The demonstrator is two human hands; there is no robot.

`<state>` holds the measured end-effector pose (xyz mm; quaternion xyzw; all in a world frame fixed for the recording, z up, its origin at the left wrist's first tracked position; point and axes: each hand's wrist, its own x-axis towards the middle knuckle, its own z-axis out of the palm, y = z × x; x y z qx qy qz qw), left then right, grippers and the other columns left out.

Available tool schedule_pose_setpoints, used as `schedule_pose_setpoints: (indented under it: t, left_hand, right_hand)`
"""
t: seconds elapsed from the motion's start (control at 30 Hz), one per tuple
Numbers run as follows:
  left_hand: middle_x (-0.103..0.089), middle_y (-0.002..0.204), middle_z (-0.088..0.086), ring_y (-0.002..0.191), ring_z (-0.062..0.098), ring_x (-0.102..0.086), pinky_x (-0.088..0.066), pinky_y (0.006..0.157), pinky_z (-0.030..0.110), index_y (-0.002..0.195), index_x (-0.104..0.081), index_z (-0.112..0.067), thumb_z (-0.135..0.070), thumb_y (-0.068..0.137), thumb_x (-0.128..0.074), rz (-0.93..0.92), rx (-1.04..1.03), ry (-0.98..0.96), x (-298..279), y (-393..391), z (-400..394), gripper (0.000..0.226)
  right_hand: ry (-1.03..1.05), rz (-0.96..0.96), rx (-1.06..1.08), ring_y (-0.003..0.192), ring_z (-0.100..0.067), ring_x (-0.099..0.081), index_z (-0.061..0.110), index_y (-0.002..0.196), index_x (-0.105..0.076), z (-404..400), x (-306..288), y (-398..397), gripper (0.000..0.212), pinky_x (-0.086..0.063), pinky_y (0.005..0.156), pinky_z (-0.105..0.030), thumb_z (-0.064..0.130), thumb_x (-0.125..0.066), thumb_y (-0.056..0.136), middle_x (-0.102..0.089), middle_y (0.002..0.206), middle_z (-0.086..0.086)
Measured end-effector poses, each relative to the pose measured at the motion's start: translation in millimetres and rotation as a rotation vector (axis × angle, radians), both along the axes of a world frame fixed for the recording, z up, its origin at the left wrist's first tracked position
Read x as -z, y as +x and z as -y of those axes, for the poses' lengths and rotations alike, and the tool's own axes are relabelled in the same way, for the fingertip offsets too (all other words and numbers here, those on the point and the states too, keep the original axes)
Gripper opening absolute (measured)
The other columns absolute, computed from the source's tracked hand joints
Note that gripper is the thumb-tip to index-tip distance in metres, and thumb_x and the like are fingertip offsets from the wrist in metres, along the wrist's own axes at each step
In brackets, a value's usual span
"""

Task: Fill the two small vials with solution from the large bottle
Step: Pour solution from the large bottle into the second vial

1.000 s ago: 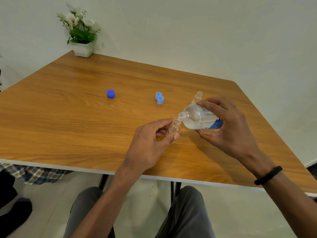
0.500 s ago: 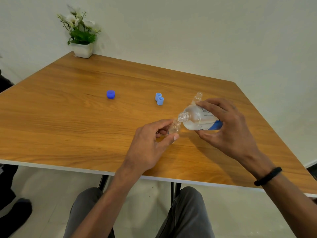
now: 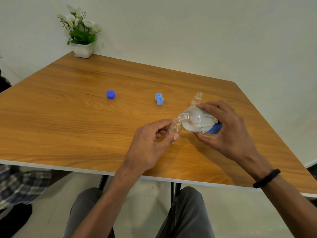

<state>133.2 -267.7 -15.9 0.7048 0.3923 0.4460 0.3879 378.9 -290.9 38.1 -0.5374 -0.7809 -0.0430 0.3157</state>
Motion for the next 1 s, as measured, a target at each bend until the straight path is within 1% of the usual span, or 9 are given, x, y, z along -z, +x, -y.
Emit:
schedule_pose_setpoints:
  t: [0.17, 0.4, 0.67, 1.0]
  left_hand:
    - [-0.076, 0.107, -0.015, 0.099, 0.003, -0.068, -0.056, 0.094, 0.025, 0.138, -0.068, -0.025, -0.031, 0.093, -0.077, 0.003, 0.006, 0.0, -0.4, 0.1, 0.0, 0.046]
    - [-0.076, 0.107, -0.015, 0.1, 0.002, -0.068, -0.055, 0.092, 0.018, 0.138, -0.068, -0.026, -0.033, 0.093, -0.077, 0.005, 0.0, 0.005, 0.8, 0.1, -0.6, 0.047]
    - [-0.076, 0.107, -0.014, 0.099, 0.002, -0.068, -0.053, 0.091, 0.015, 0.138, -0.068, -0.024, -0.032, 0.093, -0.077, 0.008, 0.0, 0.016, 0.4, -0.2, 0.2, 0.047]
    - [-0.077, 0.105, -0.014, 0.099, 0.004, -0.068, -0.053, 0.093, 0.018, 0.136, -0.07, -0.026, -0.03, 0.092, -0.079, 0.024, -0.007, -0.016, 0.1, 0.7, 1.1, 0.045]
  right_hand:
    - [0.01, 0.012, 0.005, 0.124, -0.019, -0.056, 0.016, 0.143, -0.064, 0.7, -3.0, -2.4, 0.079, -0.055, 0.1, -0.051, 0.016, -0.096, 0.071, -0.062, 0.133, 0.001]
    - [0.001, 0.036, 0.021, 0.129, -0.022, -0.054, 0.018, 0.145, -0.063, 0.9, -4.9, -1.6, 0.08, -0.055, 0.101, -0.056, 0.017, -0.095, 0.072, -0.061, 0.136, -0.002]
    - [0.005, 0.047, 0.022, 0.129, -0.022, -0.054, 0.019, 0.146, -0.063, -0.6, -4.9, 0.0, 0.08, -0.054, 0.101, -0.057, 0.017, -0.095, 0.072, -0.061, 0.136, -0.002]
    - [0.022, 0.049, 0.021, 0.127, -0.022, -0.053, 0.019, 0.144, -0.064, 0.5, -5.6, -1.6, 0.078, -0.053, 0.101, -0.056, 0.016, -0.094, 0.072, -0.062, 0.134, -0.004]
